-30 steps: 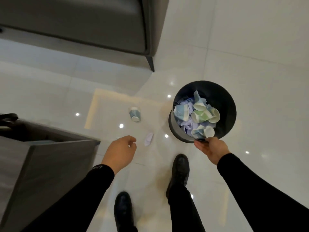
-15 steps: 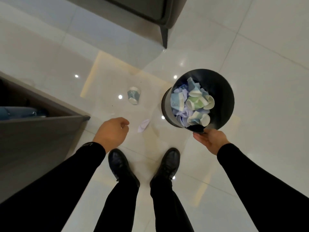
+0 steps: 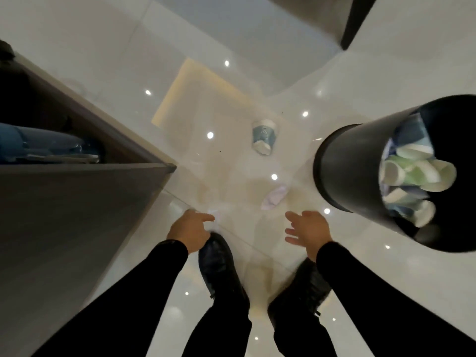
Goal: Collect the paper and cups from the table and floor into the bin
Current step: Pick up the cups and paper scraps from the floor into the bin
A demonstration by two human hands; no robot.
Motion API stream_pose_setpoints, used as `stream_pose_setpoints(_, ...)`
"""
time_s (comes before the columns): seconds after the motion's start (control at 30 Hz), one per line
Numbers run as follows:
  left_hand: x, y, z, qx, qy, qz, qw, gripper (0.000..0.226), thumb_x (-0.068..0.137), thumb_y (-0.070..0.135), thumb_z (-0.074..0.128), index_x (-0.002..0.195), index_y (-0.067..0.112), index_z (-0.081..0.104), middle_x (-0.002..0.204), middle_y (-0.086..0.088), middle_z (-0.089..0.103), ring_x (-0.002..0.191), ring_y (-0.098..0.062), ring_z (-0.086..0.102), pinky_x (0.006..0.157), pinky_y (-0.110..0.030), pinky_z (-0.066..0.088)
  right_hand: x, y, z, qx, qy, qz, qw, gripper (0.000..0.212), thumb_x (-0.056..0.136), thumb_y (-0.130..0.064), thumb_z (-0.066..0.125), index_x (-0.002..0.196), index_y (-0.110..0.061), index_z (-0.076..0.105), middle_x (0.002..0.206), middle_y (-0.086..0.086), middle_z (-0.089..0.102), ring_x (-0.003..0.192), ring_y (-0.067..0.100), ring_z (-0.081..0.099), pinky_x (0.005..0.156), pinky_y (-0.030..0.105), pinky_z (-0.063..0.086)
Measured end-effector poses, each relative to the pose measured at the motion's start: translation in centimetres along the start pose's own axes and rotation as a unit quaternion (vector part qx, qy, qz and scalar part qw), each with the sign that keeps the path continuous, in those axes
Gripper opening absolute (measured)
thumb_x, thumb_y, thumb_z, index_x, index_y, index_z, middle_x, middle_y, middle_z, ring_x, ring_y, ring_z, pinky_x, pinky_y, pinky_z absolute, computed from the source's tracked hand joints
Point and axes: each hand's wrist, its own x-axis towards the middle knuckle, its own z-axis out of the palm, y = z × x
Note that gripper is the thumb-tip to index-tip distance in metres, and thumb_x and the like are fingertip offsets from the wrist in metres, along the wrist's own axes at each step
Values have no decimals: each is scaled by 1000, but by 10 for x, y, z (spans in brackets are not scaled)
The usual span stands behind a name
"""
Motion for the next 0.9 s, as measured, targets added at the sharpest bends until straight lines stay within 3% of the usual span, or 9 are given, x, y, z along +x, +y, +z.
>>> stream_pose_setpoints(0.1, 43, -3, 29, 78, 20, 34, 996, 49, 89, 22, 54, 136, 29, 42, 156, -7, 13, 124, -30, 46, 100, -34, 39, 52, 0, 23, -102, 35, -92, 990, 64, 82, -16, 65, 138, -12, 35, 106, 11, 57, 100, 27, 55, 96, 45, 48)
stream_pose_setpoints(0.2, 70, -2, 56, 107, 77, 41, 990, 47, 85, 25, 59, 129, 19, 43, 139, -16, 29, 107, -35, 54, 89, -39, 47, 86, 9, 41, -189, 32, -136, 972, 69, 75, -26, 72, 135, -20, 40, 131, 13, 50, 112, 31, 54, 95, 44, 49)
stream_pose_setpoints(0.37, 90, -7, 65, 10, 125, 64, 990, 8, 85, 7, 52, 89, 9, 59, 102, -13, 60, 88, -32, 58, 74, -31, 45, 114, 21, 54, -253, 74, -181, 948, 41, 76, -17, 70, 113, -14, 51, 117, 14, 53, 84, 23, 51, 72, 25, 41)
stream_pose_setpoints(0.5, 87, 32, 18, -123, 178, 81, 973, 11, 85, 15, 59, 95, 14, 63, 85, -3, 65, 88, -25, 62, 77, -25, 43, 106, 14, 50, -232, 87, -181, 952, 19, 82, -10, 62, 101, -9, 61, 105, 12, 64, 92, 27, 61, 81, 31, 51)
stream_pose_setpoints(0.6, 90, 91, -31, -86, 271, 235, 929, 15, 82, 23, 64, 91, 13, 71, 92, -9, 67, 94, -28, 58, 77, -20, 33, 85, 3, 45, -180, 57, -168, 968, 19, 79, -10, 65, 98, -12, 62, 100, 7, 63, 96, 31, 63, 86, 44, 54)
stream_pose_setpoints(0.67, 102, 131, -58, -15, 297, 316, 901, 12, 78, 24, 67, 83, 14, 74, 121, -14, 60, 119, -32, 45, 92, -23, 28, 72, -2, 42, -153, 37, -162, 974, 19, 79, -14, 67, 96, -18, 61, 99, 2, 63, 95, 26, 63, 85, 45, 55)
stream_pose_setpoints(0.77, 133, 177, -82, 121, 205, 315, 919, 11, 81, 23, 65, 82, 17, 74, 154, -10, 27, 144, -30, 10, 113, -44, 20, 63, -6, 32, -121, 21, -174, 977, 18, 78, -15, 68, 89, -25, 59, 84, -16, 59, 84, 13, 61, 83, 39, 57)
stream_pose_setpoints(0.83, 150, 189, -83, 182, 111, 275, 938, 13, 82, 18, 61, 83, 12, 73, 140, -14, 46, 139, -33, 27, 107, -45, 33, 58, -12, 29, -103, 15, -188, 977, 21, 77, -16, 69, 81, -32, 56, 79, -16, 59, 78, 7, 61, 81, 36, 58)
stream_pose_setpoints(0.9, 151, 185, -73, 221, 67, 250, 940, 16, 84, 12, 56, 88, 5, 70, 109, -15, 65, 113, -34, 55, 91, -39, 44, 51, -21, 26, -69, 6, -197, 978, 25, 77, -15, 70, 77, -34, 53, 79, -15, 61, 77, 7, 63, 80, 37, 57)
